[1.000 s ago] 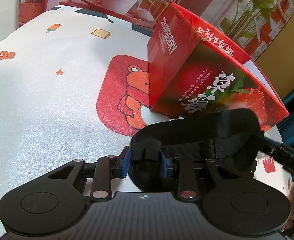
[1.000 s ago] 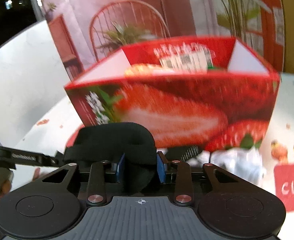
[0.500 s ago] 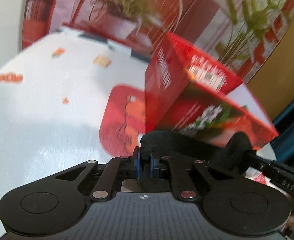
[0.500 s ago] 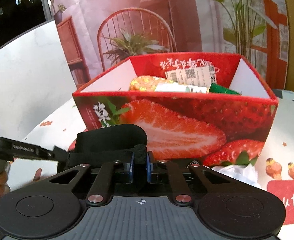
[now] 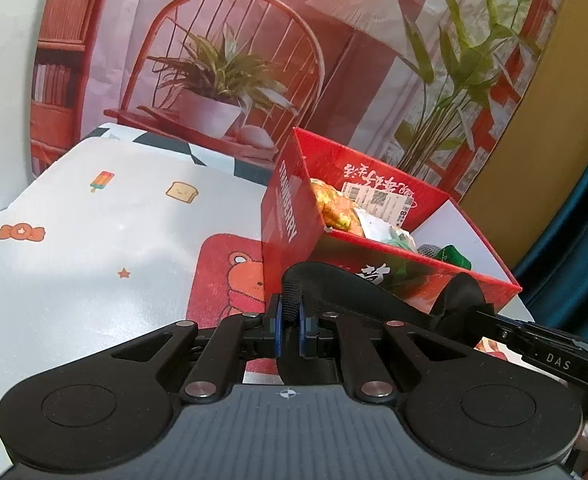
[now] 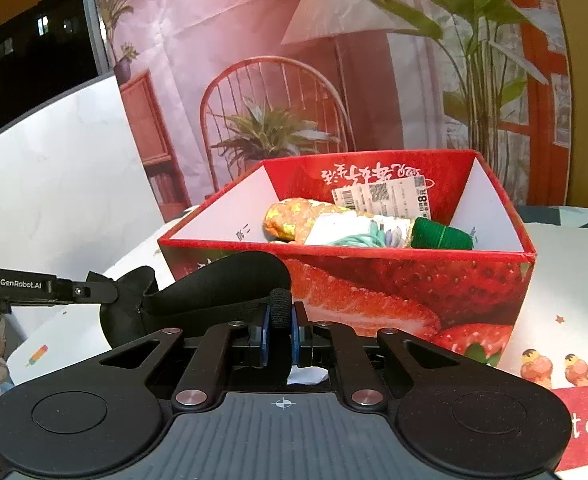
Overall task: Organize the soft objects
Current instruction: 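Lift the black eye mask with the left tool and release it into the box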
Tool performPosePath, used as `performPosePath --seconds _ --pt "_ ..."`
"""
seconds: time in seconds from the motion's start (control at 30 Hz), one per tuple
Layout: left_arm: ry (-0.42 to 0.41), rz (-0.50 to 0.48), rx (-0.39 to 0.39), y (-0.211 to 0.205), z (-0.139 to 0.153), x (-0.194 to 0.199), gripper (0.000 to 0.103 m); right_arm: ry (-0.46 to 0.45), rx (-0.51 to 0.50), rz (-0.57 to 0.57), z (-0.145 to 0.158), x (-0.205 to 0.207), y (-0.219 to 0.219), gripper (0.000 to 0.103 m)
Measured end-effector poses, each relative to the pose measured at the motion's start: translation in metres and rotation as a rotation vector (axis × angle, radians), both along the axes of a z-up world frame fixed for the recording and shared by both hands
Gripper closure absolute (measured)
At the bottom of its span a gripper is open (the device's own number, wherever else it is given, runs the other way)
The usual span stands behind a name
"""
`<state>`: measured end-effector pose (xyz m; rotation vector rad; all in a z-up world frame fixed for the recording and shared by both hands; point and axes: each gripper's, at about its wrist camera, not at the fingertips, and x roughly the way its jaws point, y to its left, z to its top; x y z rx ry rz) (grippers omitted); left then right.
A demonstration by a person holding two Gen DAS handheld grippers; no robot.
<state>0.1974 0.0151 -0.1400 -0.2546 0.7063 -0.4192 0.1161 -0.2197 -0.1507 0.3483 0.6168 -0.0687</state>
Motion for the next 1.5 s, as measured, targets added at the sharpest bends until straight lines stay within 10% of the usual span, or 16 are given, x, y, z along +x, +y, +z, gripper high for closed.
performPosePath --seconds 0.8,1.5 --pt "-0.272 -0.051 0.009 -0.047 0.088 0.035 0.095 -0.186 -0.133 -0.039 0.073 0.039 -0.045 0.097" --pt "0.011 -0.240 0.233 -0.131 0.010 0.109 0.094 0.115 -0.133 -0.068 -0.002 0.071 -0.094 0.097"
